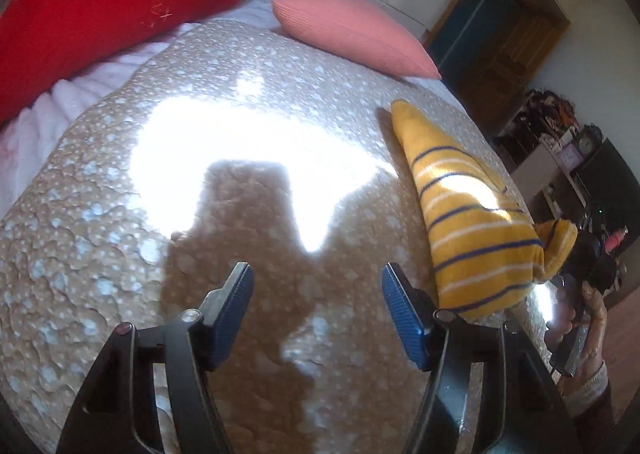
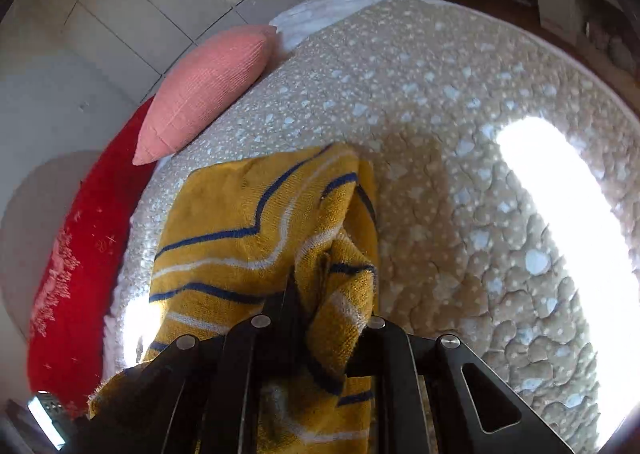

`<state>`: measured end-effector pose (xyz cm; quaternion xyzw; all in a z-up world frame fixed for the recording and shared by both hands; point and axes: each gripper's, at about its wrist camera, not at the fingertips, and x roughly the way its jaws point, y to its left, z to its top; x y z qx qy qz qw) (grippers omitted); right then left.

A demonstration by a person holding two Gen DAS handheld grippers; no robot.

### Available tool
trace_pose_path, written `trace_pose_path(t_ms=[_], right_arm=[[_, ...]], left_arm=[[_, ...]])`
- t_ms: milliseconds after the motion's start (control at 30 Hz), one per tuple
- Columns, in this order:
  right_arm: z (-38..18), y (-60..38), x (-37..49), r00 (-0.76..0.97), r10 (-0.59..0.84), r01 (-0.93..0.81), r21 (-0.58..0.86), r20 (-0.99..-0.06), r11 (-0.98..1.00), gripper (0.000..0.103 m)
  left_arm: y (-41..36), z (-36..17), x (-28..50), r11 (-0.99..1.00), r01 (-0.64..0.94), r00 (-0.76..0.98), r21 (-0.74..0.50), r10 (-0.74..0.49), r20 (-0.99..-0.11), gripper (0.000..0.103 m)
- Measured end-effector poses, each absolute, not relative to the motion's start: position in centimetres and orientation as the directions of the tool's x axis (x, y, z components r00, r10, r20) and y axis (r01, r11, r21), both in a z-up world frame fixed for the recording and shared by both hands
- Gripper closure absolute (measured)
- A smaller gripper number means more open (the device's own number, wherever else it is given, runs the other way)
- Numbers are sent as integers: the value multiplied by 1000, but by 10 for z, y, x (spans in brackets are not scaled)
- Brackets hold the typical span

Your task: Fold small clothes

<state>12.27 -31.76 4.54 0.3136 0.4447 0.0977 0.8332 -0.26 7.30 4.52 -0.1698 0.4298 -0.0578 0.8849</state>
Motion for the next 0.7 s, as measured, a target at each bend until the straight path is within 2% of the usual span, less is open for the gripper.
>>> trace_pose_path(t_ms=[133, 233, 333, 467, 567, 633, 700], right_arm=[[34, -344, 116, 600, 529, 148, 733, -600, 664, 80], [59, -348, 103, 644, 463, 120, 677, -610, 726, 72], [100, -349, 82, 719, 367, 55, 576, -590, 816, 72], [136, -325, 62, 694, 546, -165, 635, -469, 755, 72], [128, -288, 56, 566, 698, -294, 684, -438, 668, 72], [111, -275, 57, 532, 687, -286, 660, -494, 695, 72], [84, -280, 59, 557, 543, -174, 551, -628, 816, 73]], left_arm=[[53, 51, -7, 954, -16, 608, -299, -227, -760, 37], [51, 51, -9, 957, -22, 601, -290, -219, -769, 35], [51, 48, -9, 952, -44, 587, -304, -222, -779, 35], [36, 52, -5, 950, -45, 586, -309, -225, -779, 35], [17, 60, -4, 952, -12, 593, -305, -239, -769, 35], [3, 64, -5, 959, 18, 595, -284, -239, -767, 34], [-6, 69, -6, 963, 45, 597, -267, -240, -765, 34]])
